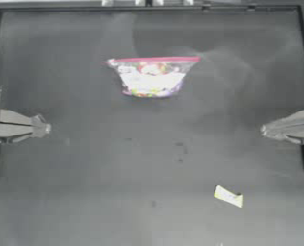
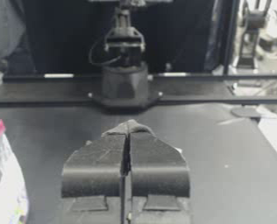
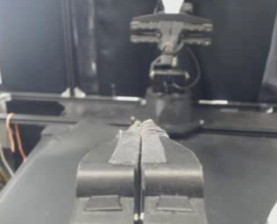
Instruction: Put candy in bag
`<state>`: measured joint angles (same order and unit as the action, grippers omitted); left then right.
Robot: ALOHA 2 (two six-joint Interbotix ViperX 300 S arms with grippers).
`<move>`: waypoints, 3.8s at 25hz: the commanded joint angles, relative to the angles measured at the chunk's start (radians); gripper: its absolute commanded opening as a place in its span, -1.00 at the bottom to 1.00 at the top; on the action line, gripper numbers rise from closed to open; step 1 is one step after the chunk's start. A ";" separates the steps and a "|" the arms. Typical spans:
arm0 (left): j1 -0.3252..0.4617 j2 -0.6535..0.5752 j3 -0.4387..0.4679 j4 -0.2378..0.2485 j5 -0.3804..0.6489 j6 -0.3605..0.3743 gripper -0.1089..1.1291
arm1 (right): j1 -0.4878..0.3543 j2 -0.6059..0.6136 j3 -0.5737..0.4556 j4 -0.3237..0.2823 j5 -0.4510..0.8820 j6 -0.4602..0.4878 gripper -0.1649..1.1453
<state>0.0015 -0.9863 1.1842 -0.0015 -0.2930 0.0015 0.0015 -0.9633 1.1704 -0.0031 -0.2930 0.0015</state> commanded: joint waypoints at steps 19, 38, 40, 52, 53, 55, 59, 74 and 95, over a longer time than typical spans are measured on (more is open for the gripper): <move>0.012 0.040 -0.011 0.009 0.066 0.029 0.64 | -0.005 -0.002 0.012 -0.028 -0.035 0.002 0.37; 0.201 0.107 -0.075 0.015 0.262 0.032 0.83 | -0.043 0.006 -0.091 -0.021 0.173 0.003 0.76; 0.227 0.127 -0.084 0.038 0.267 0.032 0.83 | -0.058 0.006 -0.106 -0.020 0.210 0.005 0.76; 0.290 0.141 -0.081 0.078 0.305 0.031 0.83 | -0.176 0.178 -0.341 -0.052 0.500 0.000 0.76; 0.290 0.141 -0.081 0.078 0.307 0.031 0.83 | -0.183 0.206 -0.371 -0.060 0.538 -0.002 0.76; 0.290 0.141 -0.081 0.078 0.311 0.031 0.83 | -0.195 0.276 -0.440 -0.074 0.612 -0.005 0.76; 0.290 0.141 -0.080 0.077 0.319 0.031 0.83 | -0.210 0.391 -0.557 -0.127 0.706 -0.014 0.76; 0.288 0.123 -0.037 0.074 0.313 0.026 0.83 | -0.336 0.727 -0.887 0.054 0.871 -0.288 0.76; 0.288 0.067 0.000 0.063 0.311 0.017 0.83 | -0.403 1.108 -1.301 0.147 1.121 -0.482 0.76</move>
<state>0.2899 -0.9250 1.1965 0.0629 0.0261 0.0199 -0.4019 0.1488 -0.0859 0.1488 0.8207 -0.4801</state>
